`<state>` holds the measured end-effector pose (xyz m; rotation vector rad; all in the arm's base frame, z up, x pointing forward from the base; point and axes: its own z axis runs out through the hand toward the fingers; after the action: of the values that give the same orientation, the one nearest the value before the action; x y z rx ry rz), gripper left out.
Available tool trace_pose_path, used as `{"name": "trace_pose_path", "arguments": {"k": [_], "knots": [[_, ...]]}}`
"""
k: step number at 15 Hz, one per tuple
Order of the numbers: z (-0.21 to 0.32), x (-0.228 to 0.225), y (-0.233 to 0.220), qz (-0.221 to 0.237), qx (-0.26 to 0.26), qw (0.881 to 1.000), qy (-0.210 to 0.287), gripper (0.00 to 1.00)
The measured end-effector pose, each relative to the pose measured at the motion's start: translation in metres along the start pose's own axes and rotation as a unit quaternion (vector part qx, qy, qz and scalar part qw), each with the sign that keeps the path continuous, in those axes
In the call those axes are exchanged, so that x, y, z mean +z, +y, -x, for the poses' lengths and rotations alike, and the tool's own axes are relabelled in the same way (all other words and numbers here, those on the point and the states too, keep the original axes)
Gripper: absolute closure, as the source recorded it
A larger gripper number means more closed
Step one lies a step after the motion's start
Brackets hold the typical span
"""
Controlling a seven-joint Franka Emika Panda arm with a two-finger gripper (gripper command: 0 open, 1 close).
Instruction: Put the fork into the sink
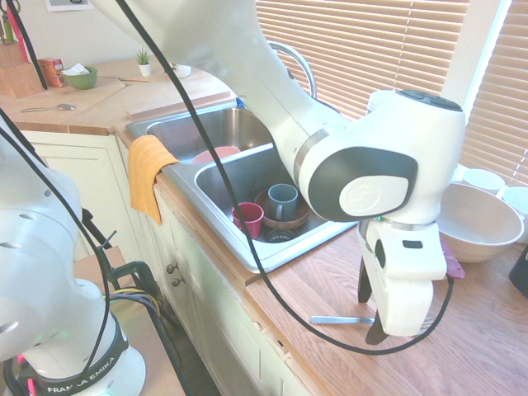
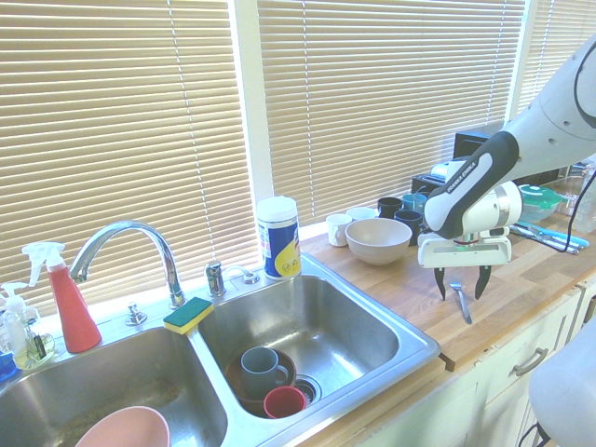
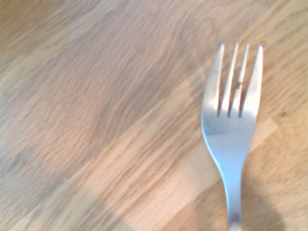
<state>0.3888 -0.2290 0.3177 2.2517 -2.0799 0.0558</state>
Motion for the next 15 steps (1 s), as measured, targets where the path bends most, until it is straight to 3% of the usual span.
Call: {"name": "trace_pose_path", "arguments": {"k": [15], "knots": [[-0.011,0.004,0.01,-0.015,0.006,1.0,-0.004,1.0]]}}
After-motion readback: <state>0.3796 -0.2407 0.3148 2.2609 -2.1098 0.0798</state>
